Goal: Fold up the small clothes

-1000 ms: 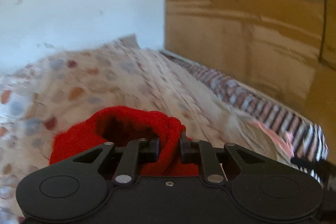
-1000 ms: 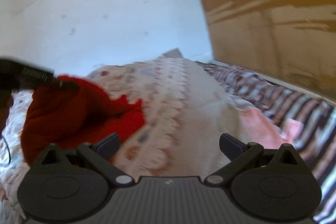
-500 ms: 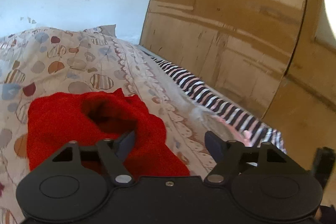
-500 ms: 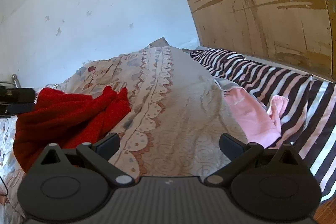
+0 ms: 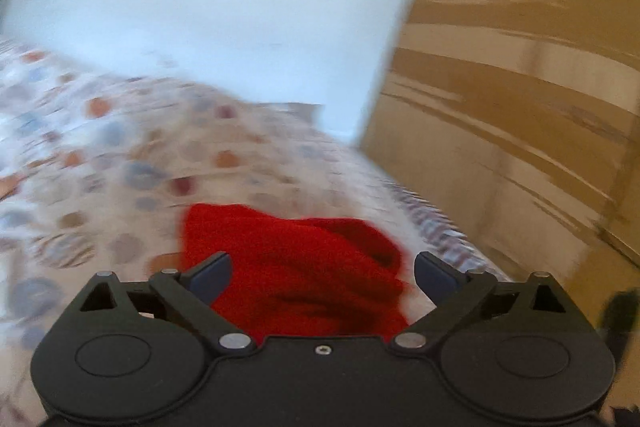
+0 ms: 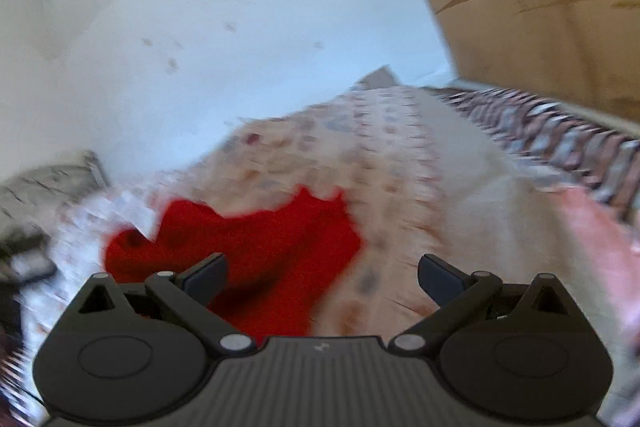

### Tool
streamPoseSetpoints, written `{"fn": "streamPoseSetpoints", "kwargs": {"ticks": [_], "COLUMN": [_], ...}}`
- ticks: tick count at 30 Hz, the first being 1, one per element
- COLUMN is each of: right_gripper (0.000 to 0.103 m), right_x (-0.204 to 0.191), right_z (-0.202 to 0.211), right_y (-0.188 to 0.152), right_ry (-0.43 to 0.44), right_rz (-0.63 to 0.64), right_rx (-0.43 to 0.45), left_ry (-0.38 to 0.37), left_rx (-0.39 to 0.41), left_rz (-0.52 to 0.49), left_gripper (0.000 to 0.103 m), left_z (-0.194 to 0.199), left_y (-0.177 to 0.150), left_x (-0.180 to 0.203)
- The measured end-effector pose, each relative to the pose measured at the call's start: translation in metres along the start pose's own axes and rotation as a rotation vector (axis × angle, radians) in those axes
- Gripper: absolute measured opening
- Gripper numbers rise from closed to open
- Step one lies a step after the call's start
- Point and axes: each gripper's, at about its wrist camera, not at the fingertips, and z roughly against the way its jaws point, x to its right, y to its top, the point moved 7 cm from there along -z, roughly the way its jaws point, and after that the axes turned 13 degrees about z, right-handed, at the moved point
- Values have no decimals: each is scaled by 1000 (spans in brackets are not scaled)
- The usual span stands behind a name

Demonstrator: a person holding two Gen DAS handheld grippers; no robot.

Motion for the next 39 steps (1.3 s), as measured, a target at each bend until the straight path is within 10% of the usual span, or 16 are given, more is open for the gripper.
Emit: {"fn": "streamPoseSetpoints", "kwargs": {"ticks": [3, 10, 12, 15, 23, 34, 37, 39], "right_gripper": [84, 79, 41, 17, 11, 52, 12, 11], "right_x": [-12, -39, -41, -34, -16, -10, -20, -26], "right_z": [-35, -99, -99, -92, -62, -133, -155, -159], "right_y": [22, 32, 25, 13, -14, 26, 29, 34], "right_ry": [77, 225, 227, 205, 204, 201, 210, 202], "right_rz": [-63, -122, -104, -55, -55, -105, -59, 5], "right_rx": [-29, -145, -152, -157, -130, -220, -253, -238], "left_ry": [67, -52, -69, -93, -48, 54, 79, 84], "left_rx": [-24, -129, -126, -146, -164, -119, -104, -92], "left_rz": [59, 39, -5, -54, -305, -429, -442, -434], "left_gripper": [88, 81, 80, 77, 72, 63, 50, 43], "left_z": [-22, -49, -51, -51, -45, -41, -39, -39], "left_y": [4, -20, -25, -36, -75, -87, -84, -83], "left_x": [-23, -25, -23, -19, -4, -5, -6, -6]}}
